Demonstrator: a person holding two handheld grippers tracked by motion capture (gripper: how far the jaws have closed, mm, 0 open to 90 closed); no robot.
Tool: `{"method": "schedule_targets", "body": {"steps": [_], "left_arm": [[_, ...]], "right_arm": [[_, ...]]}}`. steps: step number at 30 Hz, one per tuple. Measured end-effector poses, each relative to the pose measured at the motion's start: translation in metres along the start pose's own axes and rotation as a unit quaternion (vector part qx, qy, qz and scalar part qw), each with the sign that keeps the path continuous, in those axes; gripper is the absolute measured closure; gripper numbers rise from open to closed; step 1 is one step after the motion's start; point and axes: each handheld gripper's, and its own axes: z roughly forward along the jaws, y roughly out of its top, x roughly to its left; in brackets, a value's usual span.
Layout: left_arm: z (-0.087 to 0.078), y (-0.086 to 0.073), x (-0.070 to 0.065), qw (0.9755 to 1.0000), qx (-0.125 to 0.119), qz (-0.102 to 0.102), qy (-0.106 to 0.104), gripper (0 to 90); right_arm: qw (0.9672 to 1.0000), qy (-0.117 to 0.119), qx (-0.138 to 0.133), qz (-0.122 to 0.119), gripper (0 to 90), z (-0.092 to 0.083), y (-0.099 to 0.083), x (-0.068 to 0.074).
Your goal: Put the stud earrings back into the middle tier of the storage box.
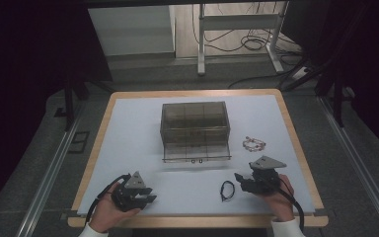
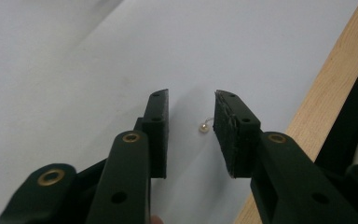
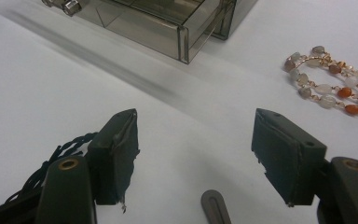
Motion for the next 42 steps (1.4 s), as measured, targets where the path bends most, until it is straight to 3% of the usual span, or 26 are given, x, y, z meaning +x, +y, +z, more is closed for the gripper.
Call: {"method": "schedule_targets", "body": {"steps": [4, 15, 42], "left_arm": [[0.003, -0.001, -0.002, 1.0000, 0.005, 0.002, -0.004, 69.8], [0.004, -0.002, -0.001, 0.9999, 0.001, 0.004, 0.016, 85.1], [-0.005, 0.015, 0.011, 0.9996, -0.028, -0.004, 0.003, 86.4]], "right_arm": [[1.0000, -0.001, 0.000, -0.001, 31.6, 0.000, 0.000, 0.000], [1.0000, -0.001, 0.001, -0.001, 31.5, 0.000, 0.000, 0.000], [1.0000, -0.004, 0.004, -0.001, 30.9, 0.001, -0.001, -0.001]]}}
